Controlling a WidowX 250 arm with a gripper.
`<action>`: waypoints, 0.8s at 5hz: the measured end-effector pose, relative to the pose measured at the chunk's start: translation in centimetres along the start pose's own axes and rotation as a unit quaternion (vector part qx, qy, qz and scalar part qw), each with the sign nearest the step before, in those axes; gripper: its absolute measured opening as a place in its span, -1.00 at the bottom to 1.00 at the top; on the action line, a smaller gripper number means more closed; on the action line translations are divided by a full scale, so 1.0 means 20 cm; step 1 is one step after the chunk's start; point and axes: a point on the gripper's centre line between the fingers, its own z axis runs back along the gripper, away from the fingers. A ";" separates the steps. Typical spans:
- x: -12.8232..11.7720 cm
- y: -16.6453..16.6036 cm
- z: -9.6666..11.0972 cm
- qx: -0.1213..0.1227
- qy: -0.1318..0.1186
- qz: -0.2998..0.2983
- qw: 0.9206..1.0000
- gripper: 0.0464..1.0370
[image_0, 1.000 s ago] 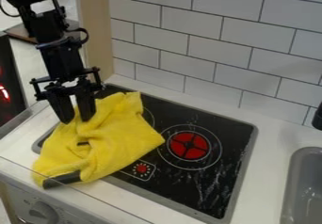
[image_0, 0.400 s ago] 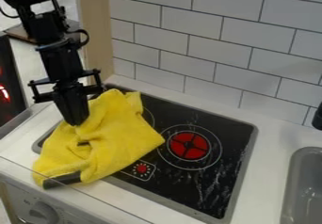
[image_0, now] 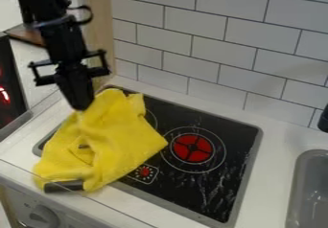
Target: Unfold the cloth from left to right
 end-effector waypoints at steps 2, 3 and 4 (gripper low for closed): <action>-0.08 -0.37 0.07 -0.025 -0.014 -0.050 0.998 -1.00; -0.12 -0.58 0.03 -0.038 -0.008 -0.076 0.996 -1.00; -0.16 -0.72 -0.04 -0.035 -0.013 -0.105 0.994 -1.00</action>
